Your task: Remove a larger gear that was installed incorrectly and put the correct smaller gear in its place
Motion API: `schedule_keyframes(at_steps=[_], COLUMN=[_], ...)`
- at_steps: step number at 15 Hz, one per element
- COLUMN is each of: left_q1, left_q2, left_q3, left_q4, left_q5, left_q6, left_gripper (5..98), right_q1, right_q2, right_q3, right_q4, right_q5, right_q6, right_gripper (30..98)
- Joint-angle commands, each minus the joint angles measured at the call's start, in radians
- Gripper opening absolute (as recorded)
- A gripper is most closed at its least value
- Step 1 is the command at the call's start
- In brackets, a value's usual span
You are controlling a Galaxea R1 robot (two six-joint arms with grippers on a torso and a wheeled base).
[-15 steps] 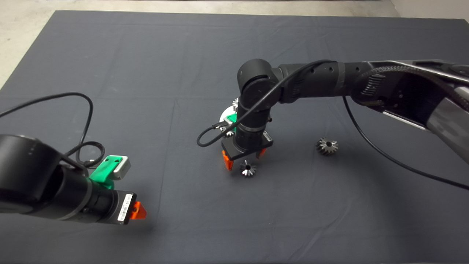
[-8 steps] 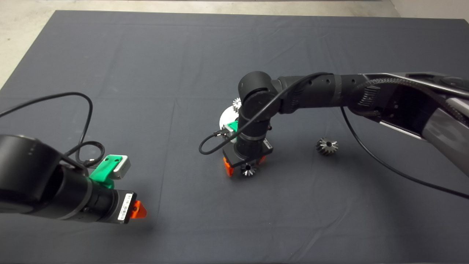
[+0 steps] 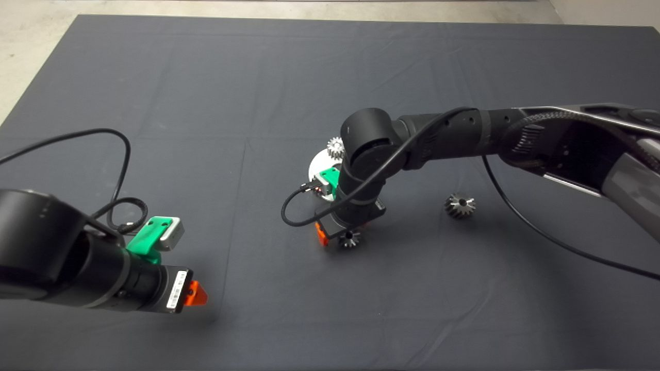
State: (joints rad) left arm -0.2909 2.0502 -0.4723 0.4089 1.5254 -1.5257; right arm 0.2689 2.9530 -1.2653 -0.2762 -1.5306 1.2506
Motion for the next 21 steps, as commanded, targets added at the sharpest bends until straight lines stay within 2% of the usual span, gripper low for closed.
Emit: schedule_keyframes(at_steps=[1,4,6,14,17,21], left_q1=[-0.001,0.007,0.01,0.013,0.022,0.027], left_q2=[-0.003,-0.001,0.0,0.0,0.0,0.0], left_q3=[-0.003,-0.003,0.0,0.0,0.0,-0.001], left_q4=[0.01,0.01,0.022,0.025,0.036,0.037], left_q5=[0.039,0.038,0.038,0.038,0.038,0.038], left_q6=[-0.004,-0.005,-0.011,-0.017,-0.017,-0.017], left_gripper=[83.9,83.9,83.9,83.9,83.9,83.9], right_q1=[0.013,-0.045,-0.046,-0.031,-0.021,0.0], right_q2=[0.008,0.002,-0.001,0.001,0.004,0.002], right_q3=[-0.001,-0.012,-0.012,-0.015,-0.018,-0.018], right_q4=[-0.037,-0.044,-0.075,-0.077,-0.077,-0.076], right_q5=[-0.097,-0.097,-0.098,-0.1,-0.102,-0.103], right_q6=[0.009,0.012,0.012,0.012,0.011,0.01], right_gripper=[78.9,79.0,78.9,78.9,76.7,68.4])
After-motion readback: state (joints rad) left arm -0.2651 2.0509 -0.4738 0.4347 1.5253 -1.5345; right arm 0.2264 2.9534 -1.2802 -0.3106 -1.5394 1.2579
